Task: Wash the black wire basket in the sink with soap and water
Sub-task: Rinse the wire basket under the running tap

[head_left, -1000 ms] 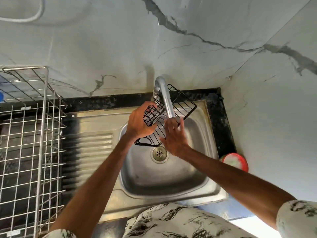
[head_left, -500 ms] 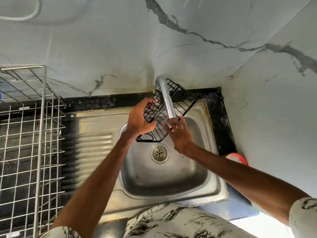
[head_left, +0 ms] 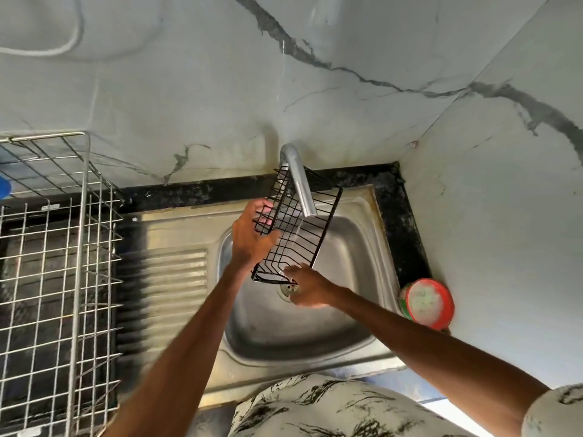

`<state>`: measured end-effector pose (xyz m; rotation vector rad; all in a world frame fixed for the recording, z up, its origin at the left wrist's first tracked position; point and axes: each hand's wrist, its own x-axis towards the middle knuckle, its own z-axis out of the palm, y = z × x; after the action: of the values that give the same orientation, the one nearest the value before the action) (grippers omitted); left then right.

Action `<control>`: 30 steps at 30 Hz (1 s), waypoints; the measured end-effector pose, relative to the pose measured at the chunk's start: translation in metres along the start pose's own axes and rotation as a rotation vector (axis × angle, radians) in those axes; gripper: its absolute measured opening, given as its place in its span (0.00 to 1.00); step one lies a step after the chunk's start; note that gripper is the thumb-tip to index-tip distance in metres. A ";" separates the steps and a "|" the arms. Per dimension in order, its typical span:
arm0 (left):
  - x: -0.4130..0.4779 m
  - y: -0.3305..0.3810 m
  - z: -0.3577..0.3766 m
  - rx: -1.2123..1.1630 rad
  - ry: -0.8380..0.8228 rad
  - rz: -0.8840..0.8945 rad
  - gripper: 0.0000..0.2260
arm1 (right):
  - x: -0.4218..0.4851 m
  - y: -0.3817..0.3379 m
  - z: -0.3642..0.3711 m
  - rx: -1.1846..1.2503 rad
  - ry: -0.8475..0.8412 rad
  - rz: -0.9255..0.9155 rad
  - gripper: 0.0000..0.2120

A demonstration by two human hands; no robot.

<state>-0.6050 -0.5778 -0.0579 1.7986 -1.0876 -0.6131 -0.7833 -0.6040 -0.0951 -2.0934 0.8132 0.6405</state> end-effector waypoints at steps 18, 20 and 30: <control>-0.052 0.018 0.026 -0.375 -0.148 -0.546 0.32 | -0.007 -0.004 -0.027 0.250 0.442 0.173 0.38; -0.059 0.024 0.029 -0.402 -0.159 -0.591 0.31 | 0.001 -0.008 -0.028 0.254 0.421 0.230 0.37; -0.090 0.016 0.026 -0.480 -0.102 -0.813 0.29 | 0.008 0.005 -0.014 0.171 0.241 0.130 0.34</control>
<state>-0.6755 -0.5135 -0.0591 1.7352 -0.1769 -1.3273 -0.7787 -0.6205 -0.0947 -1.9960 1.1073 0.3740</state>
